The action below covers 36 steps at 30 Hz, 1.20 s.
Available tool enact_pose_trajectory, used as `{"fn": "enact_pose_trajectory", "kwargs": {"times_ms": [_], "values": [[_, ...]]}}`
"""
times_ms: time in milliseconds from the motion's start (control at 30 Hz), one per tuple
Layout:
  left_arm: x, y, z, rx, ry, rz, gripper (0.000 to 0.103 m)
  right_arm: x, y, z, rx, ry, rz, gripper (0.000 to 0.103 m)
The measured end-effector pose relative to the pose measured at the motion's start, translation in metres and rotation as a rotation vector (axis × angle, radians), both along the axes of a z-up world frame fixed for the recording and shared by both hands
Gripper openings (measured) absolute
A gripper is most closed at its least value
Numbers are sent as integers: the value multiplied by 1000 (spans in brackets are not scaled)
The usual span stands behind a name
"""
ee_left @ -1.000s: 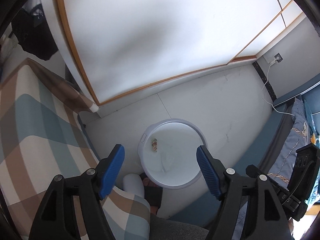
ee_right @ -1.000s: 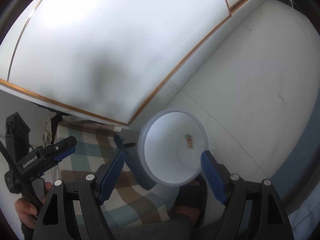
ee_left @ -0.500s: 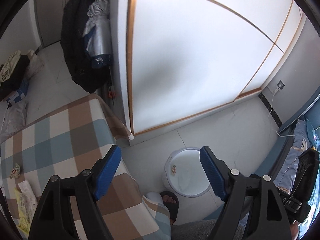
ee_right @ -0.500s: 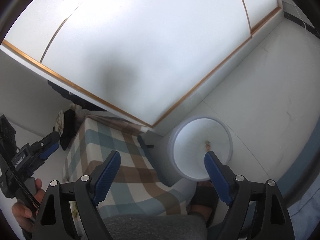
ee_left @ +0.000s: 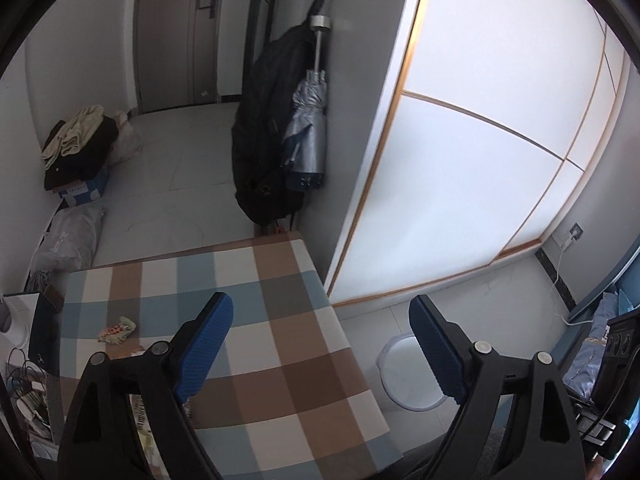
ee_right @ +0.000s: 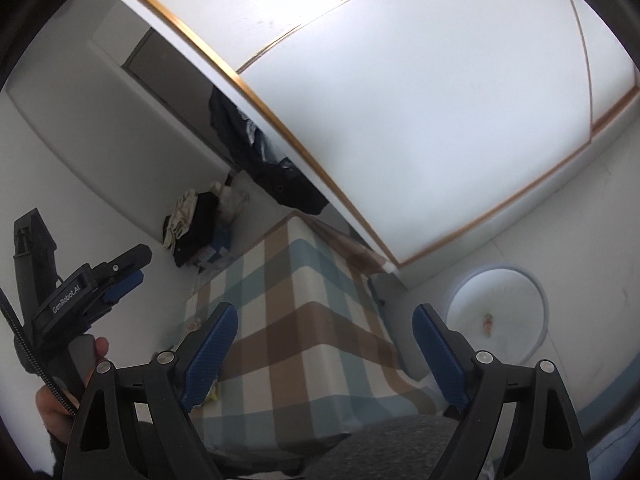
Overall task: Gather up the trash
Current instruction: 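Move both open grippers back over the trash pile on the table, then grasp the yellow printed plastic bag with the left gripper and lift it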
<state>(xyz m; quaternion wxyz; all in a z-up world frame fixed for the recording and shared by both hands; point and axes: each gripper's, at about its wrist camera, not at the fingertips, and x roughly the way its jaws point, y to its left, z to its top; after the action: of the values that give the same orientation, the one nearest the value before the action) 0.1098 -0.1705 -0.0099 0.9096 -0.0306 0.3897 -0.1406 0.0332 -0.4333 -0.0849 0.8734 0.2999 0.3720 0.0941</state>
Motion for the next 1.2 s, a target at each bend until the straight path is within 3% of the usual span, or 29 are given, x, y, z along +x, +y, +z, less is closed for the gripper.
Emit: {"fn": "enact_pose_trajectory", "kwargs": {"times_ms": [267,333,633,900,1033,1200], "values": [[-9,73,-2,-35,-29,103,89,-2,72,19,-104,-75,131,91],[-10,92,-5,-13,-33,135,89,-1,90,21,-124,-91,159,93],[-12,175,-23,-68,10,165,89,17,160,2,-122,-40,261,95],[-2,234,-71,-202,172,188,89,27,213,-14,-162,-45,351,95],[3,248,-102,-302,304,155,89,36,228,-29,-156,-37,366,95],[11,240,-137,-244,440,128,89,42,232,-42,-157,-19,349,95]]}}
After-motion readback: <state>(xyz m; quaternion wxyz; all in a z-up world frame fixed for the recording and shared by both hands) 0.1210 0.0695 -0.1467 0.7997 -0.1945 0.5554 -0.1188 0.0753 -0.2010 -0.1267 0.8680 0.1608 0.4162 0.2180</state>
